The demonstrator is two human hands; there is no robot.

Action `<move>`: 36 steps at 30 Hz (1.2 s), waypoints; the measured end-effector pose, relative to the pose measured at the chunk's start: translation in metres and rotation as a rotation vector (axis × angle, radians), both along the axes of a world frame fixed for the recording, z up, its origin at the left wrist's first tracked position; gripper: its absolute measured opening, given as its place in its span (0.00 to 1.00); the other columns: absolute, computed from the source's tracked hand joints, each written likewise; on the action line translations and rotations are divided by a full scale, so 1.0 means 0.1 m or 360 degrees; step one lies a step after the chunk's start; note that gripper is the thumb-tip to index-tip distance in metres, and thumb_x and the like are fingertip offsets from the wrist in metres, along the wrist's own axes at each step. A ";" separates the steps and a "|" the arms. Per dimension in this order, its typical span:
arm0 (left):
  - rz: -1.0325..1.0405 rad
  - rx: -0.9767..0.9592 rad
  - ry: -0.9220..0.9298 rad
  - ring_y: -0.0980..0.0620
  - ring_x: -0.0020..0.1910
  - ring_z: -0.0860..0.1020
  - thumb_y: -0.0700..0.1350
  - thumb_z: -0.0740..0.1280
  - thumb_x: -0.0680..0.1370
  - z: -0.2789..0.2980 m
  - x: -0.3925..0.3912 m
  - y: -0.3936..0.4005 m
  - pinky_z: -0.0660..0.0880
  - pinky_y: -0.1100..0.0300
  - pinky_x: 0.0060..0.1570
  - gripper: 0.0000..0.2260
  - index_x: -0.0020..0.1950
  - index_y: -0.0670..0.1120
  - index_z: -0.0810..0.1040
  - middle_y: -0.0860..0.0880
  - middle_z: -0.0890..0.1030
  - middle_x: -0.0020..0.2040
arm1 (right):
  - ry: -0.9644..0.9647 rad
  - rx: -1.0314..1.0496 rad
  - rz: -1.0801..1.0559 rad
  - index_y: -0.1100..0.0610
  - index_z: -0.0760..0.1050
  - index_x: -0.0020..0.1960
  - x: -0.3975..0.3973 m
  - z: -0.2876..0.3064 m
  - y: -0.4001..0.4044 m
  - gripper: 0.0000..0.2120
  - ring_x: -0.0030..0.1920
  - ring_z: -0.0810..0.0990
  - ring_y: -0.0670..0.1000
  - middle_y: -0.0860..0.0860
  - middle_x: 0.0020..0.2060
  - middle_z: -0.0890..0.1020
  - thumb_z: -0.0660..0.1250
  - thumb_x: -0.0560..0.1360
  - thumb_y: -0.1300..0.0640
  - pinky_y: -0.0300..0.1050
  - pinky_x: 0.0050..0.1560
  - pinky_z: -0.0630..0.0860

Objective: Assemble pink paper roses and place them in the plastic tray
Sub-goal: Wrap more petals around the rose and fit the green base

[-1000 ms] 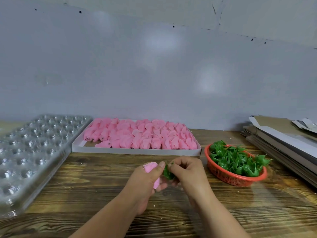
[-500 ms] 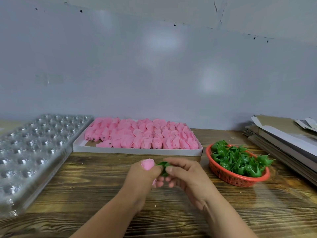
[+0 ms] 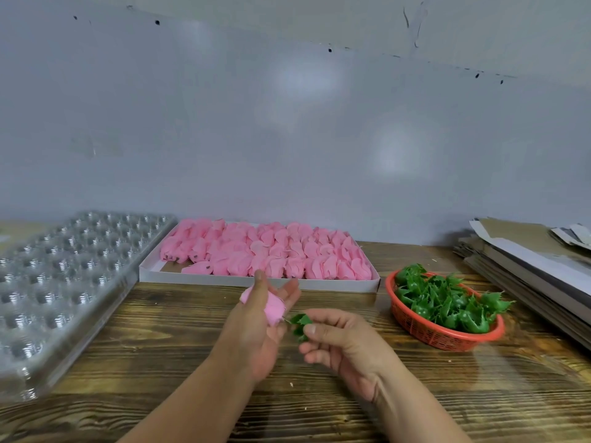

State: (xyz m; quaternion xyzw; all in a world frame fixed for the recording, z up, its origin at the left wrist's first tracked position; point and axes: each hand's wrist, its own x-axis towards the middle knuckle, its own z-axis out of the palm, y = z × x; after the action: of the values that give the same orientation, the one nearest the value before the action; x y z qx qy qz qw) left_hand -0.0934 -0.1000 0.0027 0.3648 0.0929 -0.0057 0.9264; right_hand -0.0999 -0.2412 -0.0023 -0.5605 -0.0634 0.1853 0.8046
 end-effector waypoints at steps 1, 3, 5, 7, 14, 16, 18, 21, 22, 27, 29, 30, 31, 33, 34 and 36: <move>-0.0006 -0.0030 -0.0020 0.48 0.51 0.83 0.56 0.61 0.77 0.01 0.00 0.00 0.76 0.48 0.54 0.29 0.74 0.42 0.65 0.42 0.85 0.50 | 0.0015 -0.0003 0.0041 0.68 0.80 0.46 -0.01 -0.01 0.03 0.13 0.28 0.80 0.52 0.60 0.33 0.82 0.69 0.61 0.69 0.41 0.28 0.79; -0.0022 -0.0030 -0.0083 0.49 0.51 0.84 0.57 0.60 0.76 0.02 -0.02 -0.01 0.77 0.51 0.47 0.34 0.77 0.42 0.57 0.41 0.85 0.50 | 0.0031 0.0030 0.0072 0.70 0.77 0.51 -0.03 -0.02 0.08 0.17 0.29 0.81 0.53 0.62 0.36 0.82 0.69 0.62 0.69 0.42 0.30 0.80; -0.0029 0.0029 -0.0149 0.49 0.52 0.83 0.58 0.61 0.73 0.01 -0.04 -0.02 0.76 0.53 0.46 0.35 0.76 0.42 0.60 0.42 0.85 0.51 | 0.0057 0.0055 0.0041 0.74 0.74 0.55 -0.03 -0.02 0.09 0.22 0.30 0.81 0.53 0.63 0.38 0.81 0.69 0.63 0.69 0.42 0.30 0.80; -0.0026 0.0196 -0.0254 0.49 0.57 0.81 0.59 0.61 0.71 -0.03 -0.04 -0.01 0.75 0.53 0.49 0.26 0.64 0.47 0.77 0.43 0.85 0.52 | 0.0084 0.0071 -0.0010 0.74 0.72 0.58 -0.03 -0.01 0.09 0.25 0.29 0.81 0.53 0.63 0.37 0.81 0.69 0.62 0.69 0.42 0.29 0.80; 0.0053 0.0657 -0.0485 0.54 0.59 0.78 0.63 0.59 0.71 -0.03 -0.12 -0.05 0.70 0.55 0.57 0.18 0.36 0.56 0.84 0.51 0.84 0.53 | 0.0214 0.0131 -0.0071 0.68 0.74 0.50 -0.05 0.04 0.10 0.11 0.27 0.81 0.54 0.63 0.34 0.79 0.66 0.68 0.72 0.42 0.28 0.80; 0.0171 0.0835 -0.0544 0.58 0.57 0.78 0.63 0.59 0.71 -0.03 -0.13 -0.06 0.70 0.60 0.54 0.16 0.37 0.58 0.82 0.56 0.84 0.52 | 0.0242 0.0088 -0.0114 0.67 0.74 0.44 -0.04 0.04 0.10 0.04 0.27 0.81 0.54 0.62 0.32 0.79 0.63 0.72 0.73 0.42 0.27 0.80; 0.0311 0.1050 -0.0703 0.65 0.50 0.78 0.62 0.58 0.73 -0.02 -0.16 -0.07 0.71 0.69 0.47 0.15 0.42 0.57 0.82 0.59 0.83 0.47 | 0.0257 0.0034 -0.0180 0.66 0.74 0.41 -0.03 0.02 0.11 0.06 0.26 0.81 0.53 0.61 0.30 0.79 0.62 0.73 0.73 0.42 0.27 0.79; 0.0299 0.1187 -0.0909 0.64 0.40 0.77 0.59 0.59 0.76 -0.04 -0.19 -0.11 0.72 0.74 0.41 0.16 0.50 0.52 0.81 0.53 0.82 0.44 | 0.0230 0.0025 -0.0234 0.64 0.73 0.37 -0.04 0.01 0.14 0.08 0.26 0.80 0.53 0.58 0.28 0.78 0.62 0.74 0.71 0.41 0.27 0.79; 0.0275 0.1189 -0.0900 0.62 0.42 0.78 0.59 0.60 0.75 -0.05 -0.19 -0.11 0.72 0.74 0.42 0.16 0.50 0.52 0.81 0.51 0.83 0.46 | 0.0218 0.0040 -0.0230 0.64 0.74 0.36 -0.05 0.01 0.15 0.09 0.26 0.80 0.53 0.58 0.28 0.78 0.63 0.74 0.71 0.41 0.27 0.79; 0.0263 0.1178 -0.0772 0.53 0.48 0.79 0.63 0.59 0.71 -0.07 -0.13 -0.07 0.72 0.74 0.43 0.14 0.41 0.59 0.81 0.51 0.83 0.50 | 0.0198 0.0105 -0.0180 0.64 0.75 0.35 -0.10 0.02 0.20 0.10 0.27 0.80 0.54 0.59 0.28 0.79 0.63 0.73 0.71 0.41 0.27 0.79; 0.0266 0.1170 -0.0755 0.56 0.46 0.79 0.63 0.59 0.70 -0.07 -0.13 -0.07 0.72 0.74 0.41 0.13 0.40 0.61 0.80 0.52 0.83 0.49 | 0.0189 0.0111 -0.0204 0.65 0.75 0.35 -0.10 0.03 0.20 0.10 0.26 0.80 0.54 0.58 0.26 0.79 0.62 0.73 0.72 0.41 0.27 0.79; 0.0258 0.1169 -0.0749 0.58 0.46 0.78 0.63 0.59 0.70 -0.07 -0.13 -0.08 0.72 0.74 0.41 0.13 0.40 0.60 0.81 0.52 0.83 0.49 | 0.0181 0.0115 -0.0219 0.65 0.75 0.35 -0.10 0.04 0.20 0.11 0.26 0.80 0.54 0.58 0.27 0.79 0.61 0.73 0.72 0.41 0.27 0.79; 0.0248 0.1169 -0.0744 0.59 0.47 0.79 0.62 0.59 0.71 -0.08 -0.12 -0.08 0.72 0.74 0.41 0.13 0.40 0.60 0.81 0.52 0.83 0.49 | 0.0174 0.0122 -0.0242 0.64 0.75 0.34 -0.10 0.04 0.20 0.11 0.27 0.80 0.54 0.59 0.27 0.79 0.61 0.73 0.72 0.41 0.27 0.79; 0.0237 0.1165 -0.0725 0.58 0.49 0.79 0.62 0.58 0.72 -0.11 -0.11 -0.09 0.73 0.73 0.42 0.13 0.40 0.59 0.81 0.52 0.83 0.50 | 0.0166 0.0128 -0.0296 0.63 0.75 0.33 -0.09 0.05 0.20 0.12 0.27 0.80 0.54 0.60 0.29 0.80 0.61 0.73 0.72 0.41 0.27 0.79; 0.0231 0.1161 -0.0715 0.57 0.50 0.79 0.62 0.58 0.72 -0.12 -0.11 -0.09 0.73 0.71 0.43 0.13 0.40 0.60 0.81 0.52 0.83 0.51 | 0.0162 0.0124 -0.0317 0.63 0.75 0.33 -0.09 0.05 0.21 0.12 0.27 0.80 0.54 0.60 0.29 0.80 0.62 0.73 0.71 0.41 0.27 0.79; 0.0224 0.1146 -0.0702 0.49 0.52 0.80 0.62 0.58 0.71 -0.13 -0.11 -0.11 0.76 0.63 0.47 0.13 0.39 0.60 0.81 0.48 0.83 0.52 | 0.0159 0.0109 -0.0370 0.63 0.73 0.34 -0.09 0.05 0.22 0.11 0.27 0.80 0.53 0.59 0.28 0.79 0.62 0.74 0.70 0.40 0.27 0.78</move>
State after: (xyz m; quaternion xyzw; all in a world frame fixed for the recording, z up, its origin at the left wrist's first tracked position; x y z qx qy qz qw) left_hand -0.1048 -0.1111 -0.0099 0.6502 -0.0868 0.1686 0.7357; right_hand -0.1091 -0.2189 0.0023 -0.5263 0.0359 0.1164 0.8415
